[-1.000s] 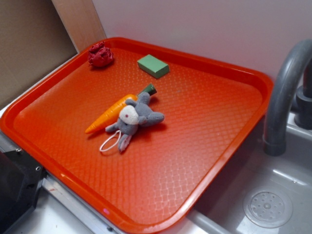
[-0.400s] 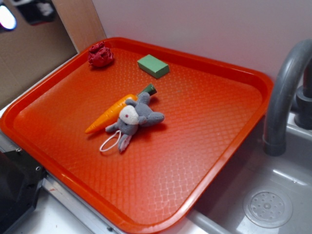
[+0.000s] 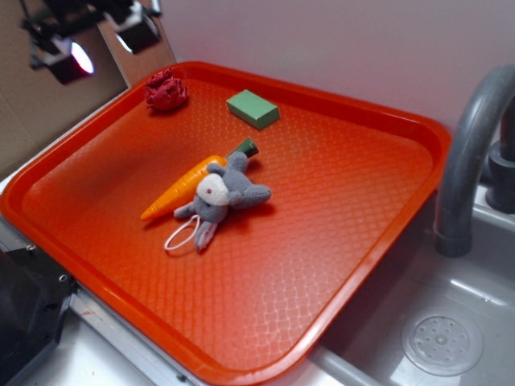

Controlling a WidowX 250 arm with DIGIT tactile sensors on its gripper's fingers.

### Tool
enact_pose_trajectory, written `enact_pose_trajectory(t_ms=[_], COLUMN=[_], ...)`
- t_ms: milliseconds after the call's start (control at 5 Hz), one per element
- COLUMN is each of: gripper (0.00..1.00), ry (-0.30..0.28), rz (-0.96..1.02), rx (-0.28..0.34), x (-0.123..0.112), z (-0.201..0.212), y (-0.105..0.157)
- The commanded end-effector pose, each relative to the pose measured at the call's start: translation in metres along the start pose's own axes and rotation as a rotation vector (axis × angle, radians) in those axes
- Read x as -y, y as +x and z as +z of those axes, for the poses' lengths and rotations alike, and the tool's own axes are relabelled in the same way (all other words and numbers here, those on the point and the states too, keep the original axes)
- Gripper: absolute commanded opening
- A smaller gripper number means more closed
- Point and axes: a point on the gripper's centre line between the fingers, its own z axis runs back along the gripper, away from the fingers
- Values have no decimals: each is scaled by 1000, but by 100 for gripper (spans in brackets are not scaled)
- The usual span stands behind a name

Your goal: Grab the red paper.

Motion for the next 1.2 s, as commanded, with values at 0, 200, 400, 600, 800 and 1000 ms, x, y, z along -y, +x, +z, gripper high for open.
enact_pose_trajectory(t_ms=[0, 200, 400, 600, 800, 1000], gripper=[100, 100, 100, 100, 100, 100], ry=[10, 19, 43, 82, 91, 106], rz=[132, 118, 113, 109, 65, 50], rx=[132, 151, 186, 185, 164, 153], x=[-3, 7, 14, 11, 19, 19], z=[-27, -41, -47, -60, -76, -82], y=[56, 59, 67, 71, 66, 62])
